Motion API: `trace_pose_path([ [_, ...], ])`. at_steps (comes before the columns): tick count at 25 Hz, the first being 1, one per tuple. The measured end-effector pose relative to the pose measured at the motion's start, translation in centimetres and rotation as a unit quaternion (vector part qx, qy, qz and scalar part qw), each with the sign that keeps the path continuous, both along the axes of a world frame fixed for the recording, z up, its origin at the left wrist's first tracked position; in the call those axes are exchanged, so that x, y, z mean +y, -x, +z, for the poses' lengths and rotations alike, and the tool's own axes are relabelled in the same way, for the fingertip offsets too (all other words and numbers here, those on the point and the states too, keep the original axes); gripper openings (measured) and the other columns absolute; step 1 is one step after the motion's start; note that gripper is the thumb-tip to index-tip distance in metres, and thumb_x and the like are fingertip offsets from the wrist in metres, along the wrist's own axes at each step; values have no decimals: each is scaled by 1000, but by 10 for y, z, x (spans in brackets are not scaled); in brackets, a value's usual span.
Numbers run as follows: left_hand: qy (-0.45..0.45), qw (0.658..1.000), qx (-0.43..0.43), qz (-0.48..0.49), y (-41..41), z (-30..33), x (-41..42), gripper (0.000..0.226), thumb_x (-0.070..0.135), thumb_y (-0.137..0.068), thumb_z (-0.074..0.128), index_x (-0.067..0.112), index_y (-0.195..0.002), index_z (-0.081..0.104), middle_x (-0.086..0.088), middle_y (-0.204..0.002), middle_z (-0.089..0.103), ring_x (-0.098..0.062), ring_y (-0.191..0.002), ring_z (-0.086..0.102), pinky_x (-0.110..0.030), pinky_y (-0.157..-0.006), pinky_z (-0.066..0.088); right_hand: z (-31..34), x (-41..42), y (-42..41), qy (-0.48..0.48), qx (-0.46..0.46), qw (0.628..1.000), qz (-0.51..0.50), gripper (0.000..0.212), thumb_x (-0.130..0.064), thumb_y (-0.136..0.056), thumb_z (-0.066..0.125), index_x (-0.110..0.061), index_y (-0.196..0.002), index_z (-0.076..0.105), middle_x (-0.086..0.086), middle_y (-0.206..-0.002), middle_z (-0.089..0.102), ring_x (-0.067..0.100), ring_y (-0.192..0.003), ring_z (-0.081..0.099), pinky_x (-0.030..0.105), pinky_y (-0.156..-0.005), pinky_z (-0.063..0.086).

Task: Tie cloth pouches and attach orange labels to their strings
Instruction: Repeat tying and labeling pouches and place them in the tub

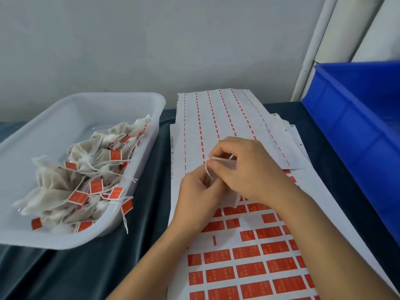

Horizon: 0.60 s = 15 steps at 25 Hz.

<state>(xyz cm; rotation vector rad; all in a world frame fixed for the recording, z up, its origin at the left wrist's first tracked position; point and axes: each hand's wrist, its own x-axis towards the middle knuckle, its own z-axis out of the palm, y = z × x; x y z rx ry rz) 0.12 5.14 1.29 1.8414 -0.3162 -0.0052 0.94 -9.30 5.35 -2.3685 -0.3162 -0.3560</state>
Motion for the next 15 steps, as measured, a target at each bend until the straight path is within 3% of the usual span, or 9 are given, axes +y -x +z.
trace_pose_path([
  [4, 25, 1000, -1, -16, 1, 4, 1, 29, 24, -104, 56, 39, -86, 73, 7, -82, 79, -15, -75, 79, -20, -63, 60, -2, 1, 1, -35, -20, 999, 17, 4, -36, -95, 66, -34, -94, 69, -25, -89, 65, -6, -99, 59, 1, -80, 44],
  [8, 23, 999, 6, -29, 1, -1, -2, 28, 36, -110, 51, 24, -96, 72, 2, -85, 79, -20, -76, 79, -28, -65, 64, -10, -3, 2, -146, -11, 989, -8, 6, -35, -97, 66, -35, -94, 71, -24, -90, 69, -2, -97, 64, 7, -79, 49],
  [11, -1, 1000, 10, -29, 1, -5, -3, 46, 54, -106, 45, 18, -96, 72, 0, -82, 76, -23, -72, 76, -36, -64, 65, -20, -5, 4, -240, 0, 970, -47, 8, -32, -98, 67, -31, -98, 75, -22, -92, 72, 1, -96, 67, 10, -76, 52],
  [15, -20, 999, 17, -35, 1, -5, -2, 44, 53, -103, 45, 20, -87, 70, 3, -76, 74, -20, -66, 73, -27, -60, 60, -28, -8, 6, -283, 4, 957, -70, 6, -31, -96, 70, -31, -95, 76, -21, -90, 73, 1, -95, 67, 11, -74, 53],
])
